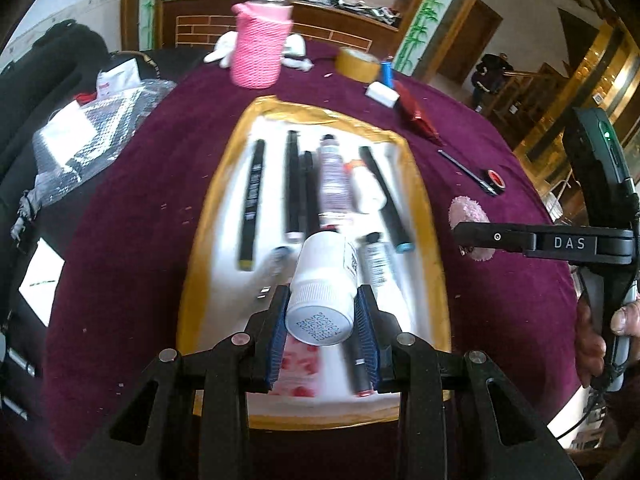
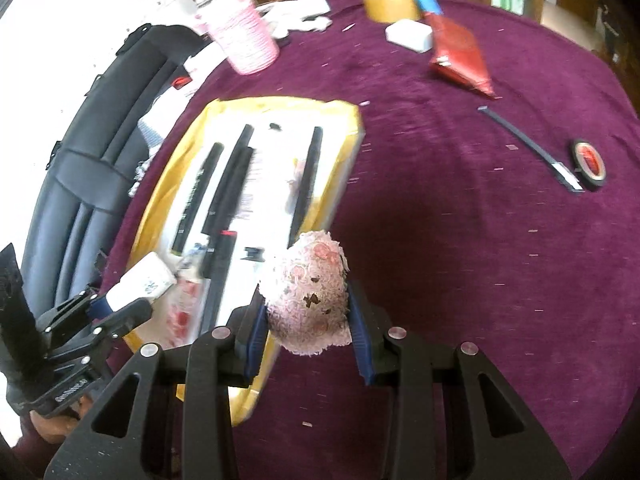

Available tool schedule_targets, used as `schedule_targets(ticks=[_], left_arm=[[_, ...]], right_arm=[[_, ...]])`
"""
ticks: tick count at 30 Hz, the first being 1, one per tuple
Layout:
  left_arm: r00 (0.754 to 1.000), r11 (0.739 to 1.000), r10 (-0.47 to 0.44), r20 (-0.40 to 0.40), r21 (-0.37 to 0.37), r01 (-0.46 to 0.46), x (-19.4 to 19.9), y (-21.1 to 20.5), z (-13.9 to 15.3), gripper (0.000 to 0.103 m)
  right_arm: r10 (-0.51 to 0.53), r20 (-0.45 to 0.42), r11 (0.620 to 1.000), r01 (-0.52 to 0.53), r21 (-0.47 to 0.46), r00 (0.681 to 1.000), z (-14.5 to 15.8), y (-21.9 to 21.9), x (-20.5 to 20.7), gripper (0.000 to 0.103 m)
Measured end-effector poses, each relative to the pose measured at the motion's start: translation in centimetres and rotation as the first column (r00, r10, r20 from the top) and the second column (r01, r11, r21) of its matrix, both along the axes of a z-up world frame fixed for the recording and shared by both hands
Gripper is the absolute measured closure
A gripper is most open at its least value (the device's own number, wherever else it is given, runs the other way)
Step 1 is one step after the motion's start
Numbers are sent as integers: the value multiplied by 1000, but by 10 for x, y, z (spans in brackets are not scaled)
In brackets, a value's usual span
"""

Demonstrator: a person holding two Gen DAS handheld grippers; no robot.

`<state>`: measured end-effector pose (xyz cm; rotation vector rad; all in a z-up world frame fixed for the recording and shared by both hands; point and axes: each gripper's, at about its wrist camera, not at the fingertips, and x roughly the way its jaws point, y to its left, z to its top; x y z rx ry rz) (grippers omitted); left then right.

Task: Organize objects
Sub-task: 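Lower the white bottle and pink pouf into the tray and open both grippers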

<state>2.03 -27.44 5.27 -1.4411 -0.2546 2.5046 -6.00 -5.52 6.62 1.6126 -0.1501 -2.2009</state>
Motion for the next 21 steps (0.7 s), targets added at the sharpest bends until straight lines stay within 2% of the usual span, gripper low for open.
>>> schedule_targets(ticks=[9,12,17,21], left_arm=[[997,1000,24,67,-5,-24,-6,-25,-26,75],[997,1000,25,79,0,-25,-6,-26,-32,75],[997,998,23,75,-67,-18,-4,-21,-36,75],[996,997,29,82,-80,-23,-4,-21,-39,75]], right_arm=[[66,18,996,-67,63,998,-19,-59,-8,68],[59,26,994,-61,87,998,-29,-67,-15,68],[31,32,993,-34,110,999,-39,-69,-27,68],[15,42,991,-20,131,999,-45,-71,-37,68]])
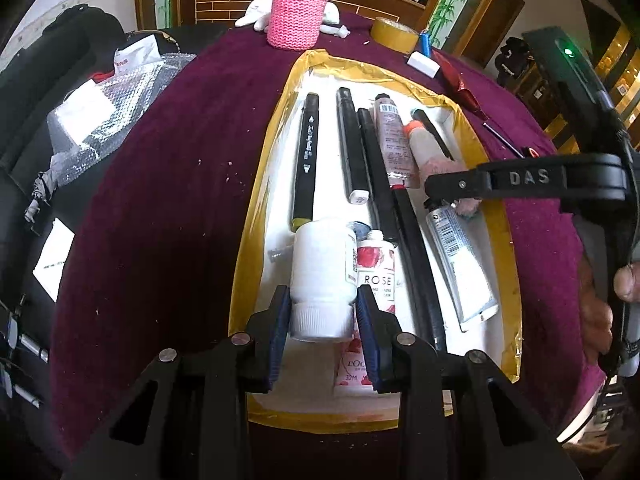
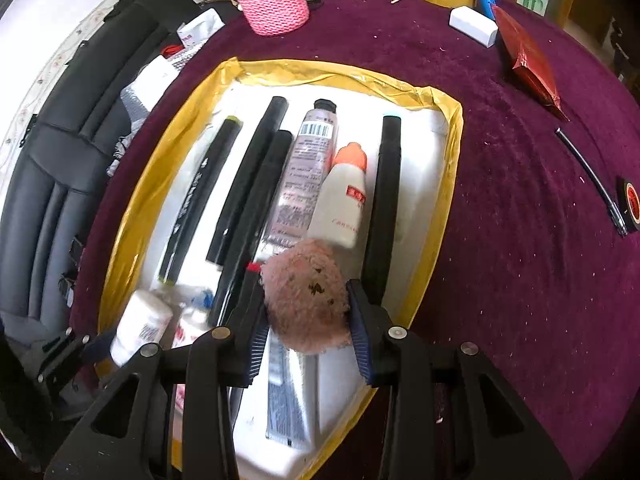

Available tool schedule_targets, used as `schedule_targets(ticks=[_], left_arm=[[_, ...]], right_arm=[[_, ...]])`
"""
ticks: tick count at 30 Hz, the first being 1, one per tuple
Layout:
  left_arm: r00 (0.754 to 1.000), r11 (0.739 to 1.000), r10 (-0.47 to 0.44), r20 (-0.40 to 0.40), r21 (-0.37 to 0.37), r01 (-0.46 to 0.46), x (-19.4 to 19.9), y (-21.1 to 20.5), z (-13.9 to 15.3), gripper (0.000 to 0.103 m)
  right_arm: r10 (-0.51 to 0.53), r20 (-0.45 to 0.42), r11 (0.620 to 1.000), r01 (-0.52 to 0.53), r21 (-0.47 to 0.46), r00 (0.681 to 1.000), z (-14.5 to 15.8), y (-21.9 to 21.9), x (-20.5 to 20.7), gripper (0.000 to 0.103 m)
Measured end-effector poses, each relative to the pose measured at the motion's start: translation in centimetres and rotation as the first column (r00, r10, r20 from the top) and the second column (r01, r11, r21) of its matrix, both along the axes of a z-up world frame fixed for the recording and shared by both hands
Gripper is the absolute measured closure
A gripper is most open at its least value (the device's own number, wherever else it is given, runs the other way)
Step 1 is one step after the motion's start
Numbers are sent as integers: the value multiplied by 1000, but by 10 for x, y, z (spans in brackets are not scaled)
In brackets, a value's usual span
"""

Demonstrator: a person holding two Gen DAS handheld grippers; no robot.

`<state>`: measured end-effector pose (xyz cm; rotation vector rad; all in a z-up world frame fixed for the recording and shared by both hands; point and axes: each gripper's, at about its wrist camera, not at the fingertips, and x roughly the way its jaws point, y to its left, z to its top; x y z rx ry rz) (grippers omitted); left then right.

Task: Organize objects
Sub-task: 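Lower the white bottle and pink pouf into the tray and open both grippers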

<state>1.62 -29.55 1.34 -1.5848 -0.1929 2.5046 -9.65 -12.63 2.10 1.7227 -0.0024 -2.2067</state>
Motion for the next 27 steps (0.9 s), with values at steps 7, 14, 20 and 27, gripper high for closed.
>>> schedule_targets(ticks=[7,14,20,27], left_arm=[[1000,998,3,-27,-62,-5,5,5,9,73],[998,994,14,-59,-105,-20,10,8,23,56],[998,992,21,-66,-121,-29,11,9,30,51],[998,991,36,-60,-127,-44,14,10,35,51]], right_arm=[[15,-9,999,-14,40,1000,-3,-12,-2,68],[21,8,999,-21,39,1000,-3,-14,0,68],[11,13,1000,-11,26,1000,-2,-10,2,68],[-4,5,1000,4,-10,1000,4,-7,9,68]])
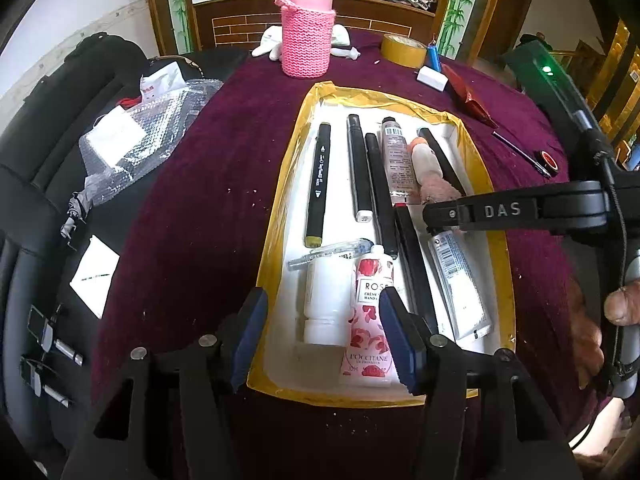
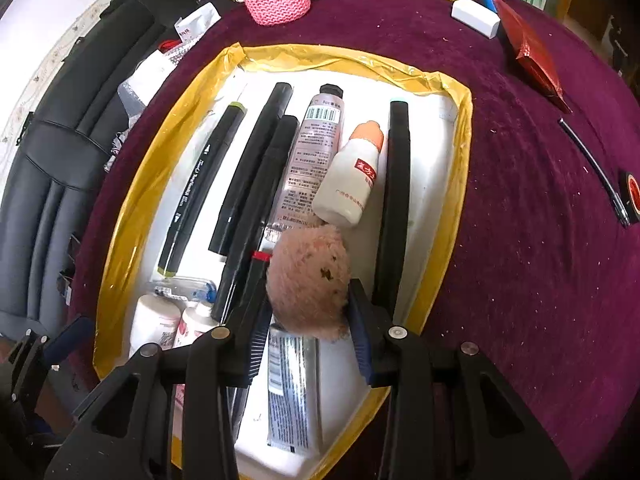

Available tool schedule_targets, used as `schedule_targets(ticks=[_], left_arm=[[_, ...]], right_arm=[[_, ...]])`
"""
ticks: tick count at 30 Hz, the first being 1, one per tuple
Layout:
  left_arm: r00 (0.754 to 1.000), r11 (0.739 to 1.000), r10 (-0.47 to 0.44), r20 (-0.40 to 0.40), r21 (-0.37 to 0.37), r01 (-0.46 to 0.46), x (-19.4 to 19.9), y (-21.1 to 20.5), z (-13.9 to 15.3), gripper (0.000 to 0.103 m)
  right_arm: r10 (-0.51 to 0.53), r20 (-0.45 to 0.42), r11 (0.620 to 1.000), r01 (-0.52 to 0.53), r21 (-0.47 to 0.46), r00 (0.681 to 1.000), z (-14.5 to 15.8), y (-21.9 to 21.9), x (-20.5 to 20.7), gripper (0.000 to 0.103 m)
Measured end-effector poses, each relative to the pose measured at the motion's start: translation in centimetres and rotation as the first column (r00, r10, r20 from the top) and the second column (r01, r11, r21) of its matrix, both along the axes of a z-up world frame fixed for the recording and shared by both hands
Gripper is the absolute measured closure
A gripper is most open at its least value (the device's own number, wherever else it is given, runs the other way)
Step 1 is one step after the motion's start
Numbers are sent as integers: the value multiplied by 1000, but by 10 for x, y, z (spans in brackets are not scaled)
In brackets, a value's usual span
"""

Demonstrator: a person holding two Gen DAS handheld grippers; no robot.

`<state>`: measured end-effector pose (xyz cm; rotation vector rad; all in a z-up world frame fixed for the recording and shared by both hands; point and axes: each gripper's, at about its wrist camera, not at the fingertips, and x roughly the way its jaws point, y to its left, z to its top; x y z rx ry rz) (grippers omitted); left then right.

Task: Organize objects
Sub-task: 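Lower the white bottle and pink pouf into the tray and open both grippers, then move the right gripper to the black pen and grasp it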

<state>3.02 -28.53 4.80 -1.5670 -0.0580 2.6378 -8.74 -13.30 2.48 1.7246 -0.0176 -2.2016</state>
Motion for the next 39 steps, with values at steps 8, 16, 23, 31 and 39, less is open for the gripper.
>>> schedule_targets(ticks=[8,16,23,31,39], left_arm=[[1000,1000,6,-4,5,-6,2,10,10,50],[993,998,-13,-114,56,19,9,38,50,50],[983,989,-95,-156,101,112,9,92,69,49],[986,983,-111,-124,129,127,13,147,66,49],[994,987,-76,-80,137,87,25,176,59,49]], right_arm=[[-30,-38,997,27,-67,999,20,18,10,68],[-124,-46,988,120,-93,991,32,86,19,68],[-360,-39,931,356,-78,932,28,216,6,68],[-495,-70,869,492,-53,866,35,331,-16,68],[-380,-90,925,379,-23,921,27,331,-53,68]])
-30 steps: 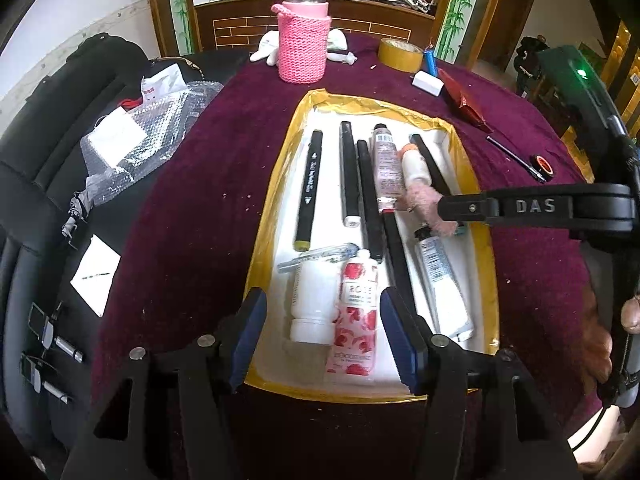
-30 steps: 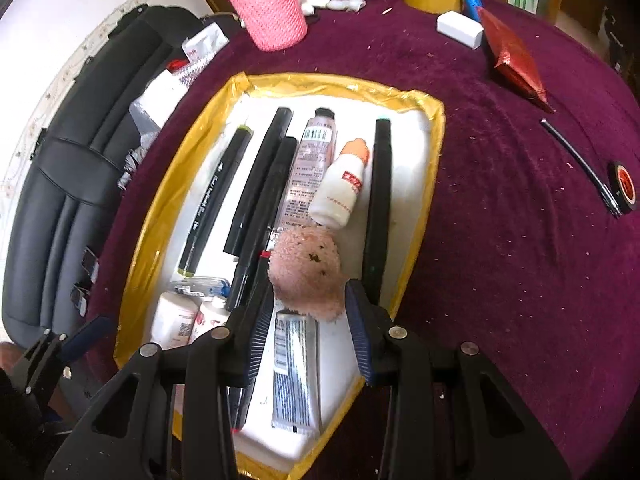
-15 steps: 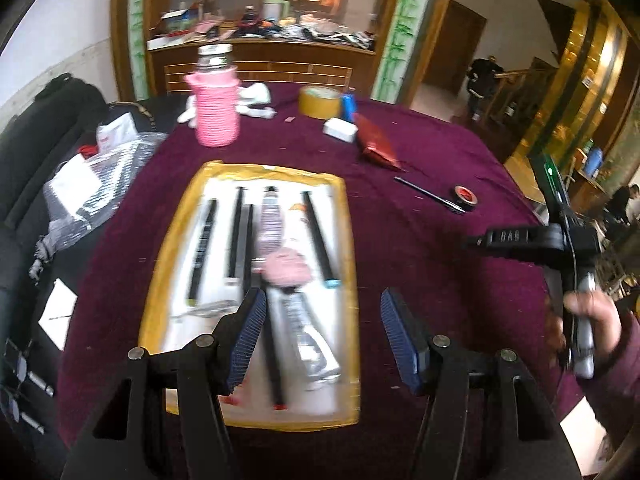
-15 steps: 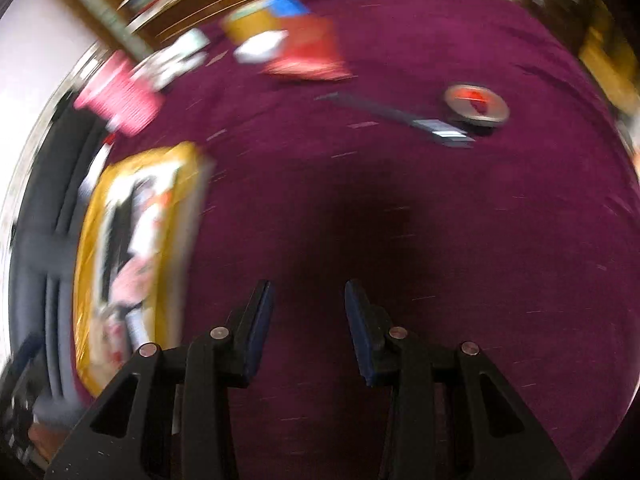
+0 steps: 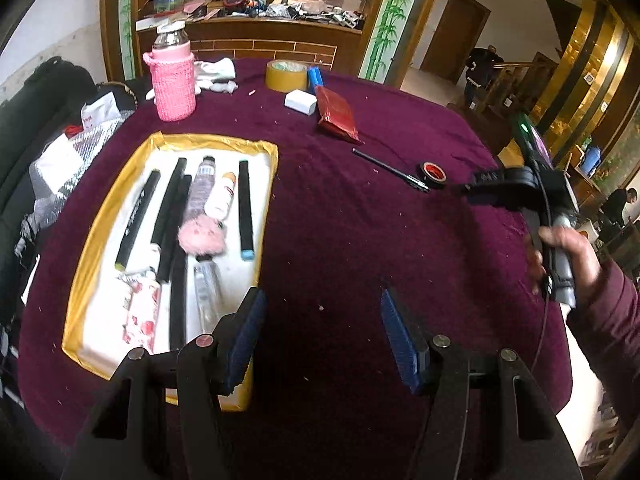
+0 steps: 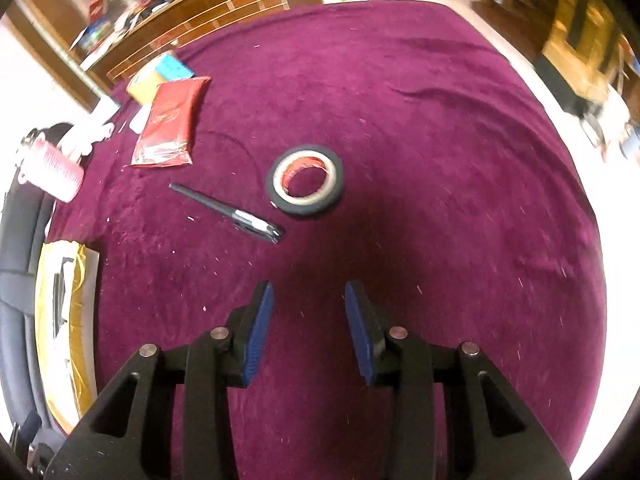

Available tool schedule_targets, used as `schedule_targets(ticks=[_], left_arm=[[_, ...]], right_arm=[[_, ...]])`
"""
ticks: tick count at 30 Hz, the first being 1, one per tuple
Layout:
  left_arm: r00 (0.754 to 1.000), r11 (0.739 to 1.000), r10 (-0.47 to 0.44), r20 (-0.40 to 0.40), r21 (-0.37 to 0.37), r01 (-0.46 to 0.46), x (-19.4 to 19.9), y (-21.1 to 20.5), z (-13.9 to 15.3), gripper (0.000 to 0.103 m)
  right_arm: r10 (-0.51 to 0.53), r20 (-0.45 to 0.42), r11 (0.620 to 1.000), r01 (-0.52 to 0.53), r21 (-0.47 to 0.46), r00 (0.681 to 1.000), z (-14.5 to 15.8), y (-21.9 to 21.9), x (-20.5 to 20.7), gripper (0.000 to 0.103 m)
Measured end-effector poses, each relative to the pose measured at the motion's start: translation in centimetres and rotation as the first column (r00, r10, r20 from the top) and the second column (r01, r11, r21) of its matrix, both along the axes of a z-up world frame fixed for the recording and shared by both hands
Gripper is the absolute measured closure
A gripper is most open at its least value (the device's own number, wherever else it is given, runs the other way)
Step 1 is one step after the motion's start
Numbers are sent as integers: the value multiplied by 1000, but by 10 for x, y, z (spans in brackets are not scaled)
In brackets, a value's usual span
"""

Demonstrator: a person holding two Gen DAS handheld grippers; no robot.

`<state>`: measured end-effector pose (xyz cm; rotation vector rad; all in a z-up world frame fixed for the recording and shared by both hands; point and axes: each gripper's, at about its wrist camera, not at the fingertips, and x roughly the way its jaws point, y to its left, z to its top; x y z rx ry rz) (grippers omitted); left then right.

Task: Organize objects
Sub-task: 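Move the right gripper to the black pen and grasp it, then grasp the black tape roll with the left gripper while the right holds the pen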

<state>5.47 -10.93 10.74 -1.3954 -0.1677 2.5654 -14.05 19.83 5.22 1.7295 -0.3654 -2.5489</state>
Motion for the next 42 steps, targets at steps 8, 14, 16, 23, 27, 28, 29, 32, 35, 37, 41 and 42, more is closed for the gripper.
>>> schedule_targets(ticks=[8,14,16,23,27,28,29,32,35,37,41,42], left_arm=[[997,998,63,51,-20,-63,16,8,-11,49],[989,992,120,90,-35,-118,25,4,-21,49],[985,990,140,97,-32,-138,25,1,-23,49],[981,988,156,117,4,-157,13,2,-25,49],[987,994,109,114,20,-112,-4,16,-23,49],[989,995,85,117,34,-90,-13,22,-24,49],[991,997,62,120,45,-68,-21,28,-25,49],[993,998,-19,113,64,12,-52,56,-30,49],[992,993,-103,77,65,98,-89,91,-35,49],[987,988,-142,73,72,137,-117,116,-41,49],[982,981,-171,83,110,161,-171,154,-54,49],[982,980,-169,84,117,159,-183,160,-57,49]], right_arm=[[176,10,984,-176,20,984,-12,-49,-57,68],[292,82,951,-299,81,953,-38,-89,-86,68],[326,78,931,-334,147,942,-42,-100,-83,68],[376,91,909,-386,154,922,-39,-104,-64,96],[321,92,945,-325,43,943,-38,-71,-41,96],[306,91,951,-309,25,948,-36,-62,-36,96],[282,83,959,-283,-1,956,-33,-47,-24,97],[234,67,971,-230,-66,970,-24,-12,3,96],[168,68,979,-159,-125,983,-20,24,35,96],[125,69,982,-113,-153,990,-20,48,56,96],[27,78,978,-10,-208,997,-24,91,94,96],[5,79,976,13,-219,997,-25,99,103,96]])
